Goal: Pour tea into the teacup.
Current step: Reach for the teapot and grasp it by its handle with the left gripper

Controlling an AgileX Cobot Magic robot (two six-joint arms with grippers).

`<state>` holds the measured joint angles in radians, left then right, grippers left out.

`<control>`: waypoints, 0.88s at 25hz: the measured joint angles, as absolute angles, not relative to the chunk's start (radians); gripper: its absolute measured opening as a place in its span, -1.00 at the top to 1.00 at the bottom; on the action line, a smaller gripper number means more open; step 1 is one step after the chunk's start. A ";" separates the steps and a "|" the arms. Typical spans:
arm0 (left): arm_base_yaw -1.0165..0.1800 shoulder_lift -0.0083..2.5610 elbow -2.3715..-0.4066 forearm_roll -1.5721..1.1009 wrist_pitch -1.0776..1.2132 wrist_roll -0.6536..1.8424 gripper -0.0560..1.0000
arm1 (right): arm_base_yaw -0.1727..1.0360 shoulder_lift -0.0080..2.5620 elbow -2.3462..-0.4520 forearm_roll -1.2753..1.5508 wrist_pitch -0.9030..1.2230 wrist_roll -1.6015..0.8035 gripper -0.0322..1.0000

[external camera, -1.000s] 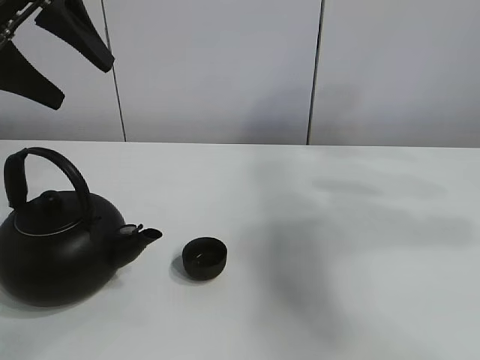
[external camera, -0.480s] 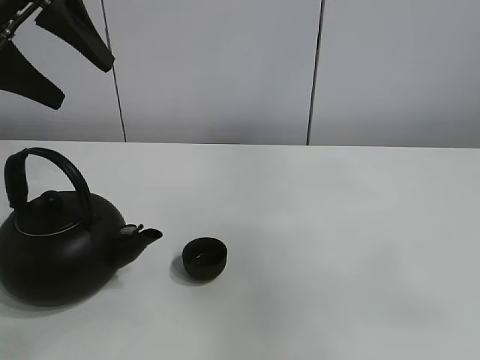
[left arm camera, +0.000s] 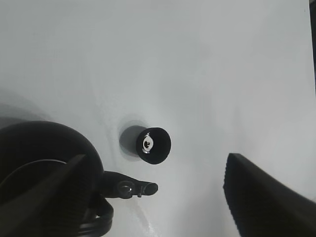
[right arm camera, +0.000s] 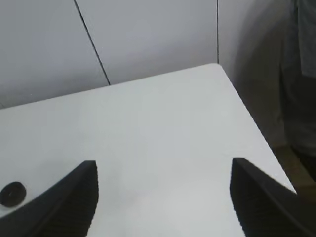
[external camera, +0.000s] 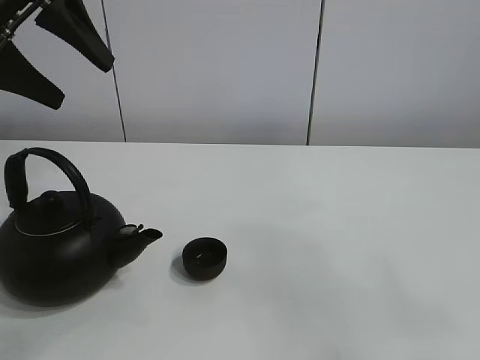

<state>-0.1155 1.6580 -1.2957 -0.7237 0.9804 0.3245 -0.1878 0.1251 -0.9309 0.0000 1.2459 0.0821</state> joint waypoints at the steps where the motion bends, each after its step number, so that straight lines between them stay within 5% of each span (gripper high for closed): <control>1: -0.115 1.658 -1.296 -0.724 0.980 0.325 -0.13 | -0.188 0.104 -0.890 0.000 1.242 0.082 -0.06; 22: -0.115 1.658 -1.296 -0.724 0.979 0.323 -0.13 | -0.123 0.078 -0.476 -0.038 1.105 0.082 -0.06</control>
<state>-0.1155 1.6580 -1.2957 -0.7237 0.9791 0.3232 -0.1235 0.0781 -0.4755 -0.0378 1.1046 0.0821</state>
